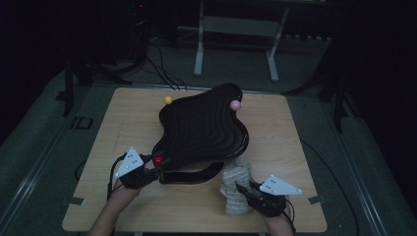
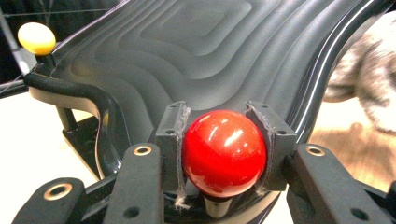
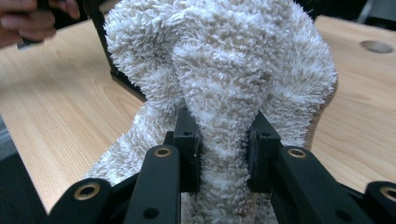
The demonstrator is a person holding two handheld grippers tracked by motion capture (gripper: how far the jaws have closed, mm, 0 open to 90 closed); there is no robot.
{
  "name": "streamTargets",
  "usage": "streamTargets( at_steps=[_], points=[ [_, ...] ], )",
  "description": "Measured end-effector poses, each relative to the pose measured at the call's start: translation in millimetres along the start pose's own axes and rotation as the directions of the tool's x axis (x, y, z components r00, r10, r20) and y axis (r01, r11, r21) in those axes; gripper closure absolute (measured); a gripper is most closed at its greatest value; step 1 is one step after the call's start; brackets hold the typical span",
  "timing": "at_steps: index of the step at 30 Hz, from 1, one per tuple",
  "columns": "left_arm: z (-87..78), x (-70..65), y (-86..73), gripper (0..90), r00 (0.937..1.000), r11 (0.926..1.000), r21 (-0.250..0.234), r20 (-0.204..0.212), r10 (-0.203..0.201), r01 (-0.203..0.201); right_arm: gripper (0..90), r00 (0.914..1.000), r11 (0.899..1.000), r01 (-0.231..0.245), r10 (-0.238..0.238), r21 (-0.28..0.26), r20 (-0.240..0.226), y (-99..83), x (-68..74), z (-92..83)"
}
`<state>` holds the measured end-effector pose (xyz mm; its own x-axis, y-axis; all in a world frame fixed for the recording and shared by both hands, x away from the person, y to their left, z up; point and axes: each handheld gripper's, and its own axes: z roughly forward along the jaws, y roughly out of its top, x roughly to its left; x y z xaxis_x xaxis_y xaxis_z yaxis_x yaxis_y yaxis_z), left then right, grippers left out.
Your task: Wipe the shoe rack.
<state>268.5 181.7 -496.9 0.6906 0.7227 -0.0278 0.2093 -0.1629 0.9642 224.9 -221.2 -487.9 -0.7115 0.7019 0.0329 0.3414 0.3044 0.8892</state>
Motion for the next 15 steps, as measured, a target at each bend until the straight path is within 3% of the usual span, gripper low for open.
streamTargets(
  at_steps=[1, 2, 5, 13, 15],
  points=[
    [2.4, -7.7, 1.6, 59.8, 0.9991, 1.0, 0.009, -0.043, 0.002, -0.001, 70.8, 1.0, 1.0, -0.006, 0.006, -0.013, 0.003, 0.3, -0.6, -5.3],
    [3.4, -11.3, 2.4, 59.8, 0.9982, 0.9999, 0.015, -0.061, 0.001, 0.0, 70.8, 0.9999, 0.999, -0.015, 0.015, -0.033, 0.005, 0.9, 0.2, -15.7],
    [6.9, -21.2, 3.5, 59.8, 0.995, 0.9998, 0.015, -0.1, -0.011, 0.012, 70.8, 0.9999, 0.999, -0.014, 0.014, -0.05, 0.007, 1.3, 2.8, -23.9],
    [14.4, -39.8, 8.1, 59.8, 0.9879, 0.999, 0.036, -0.154, -0.02, 0.026, 70.7, 0.9994, 0.995, -0.028, 0.03, -0.099, 0.016, 5.1, 3.5, -35.5],
    [15.0, -42.8, 7.5, 59.8, 0.9889, 0.9992, 0.029, -0.147, -0.025, 0.029, 70.7, 0.9994, 0.994, -0.026, 0.028, -0.109, 0.017, 6.2, 4.5, -37.4]
  ],
)
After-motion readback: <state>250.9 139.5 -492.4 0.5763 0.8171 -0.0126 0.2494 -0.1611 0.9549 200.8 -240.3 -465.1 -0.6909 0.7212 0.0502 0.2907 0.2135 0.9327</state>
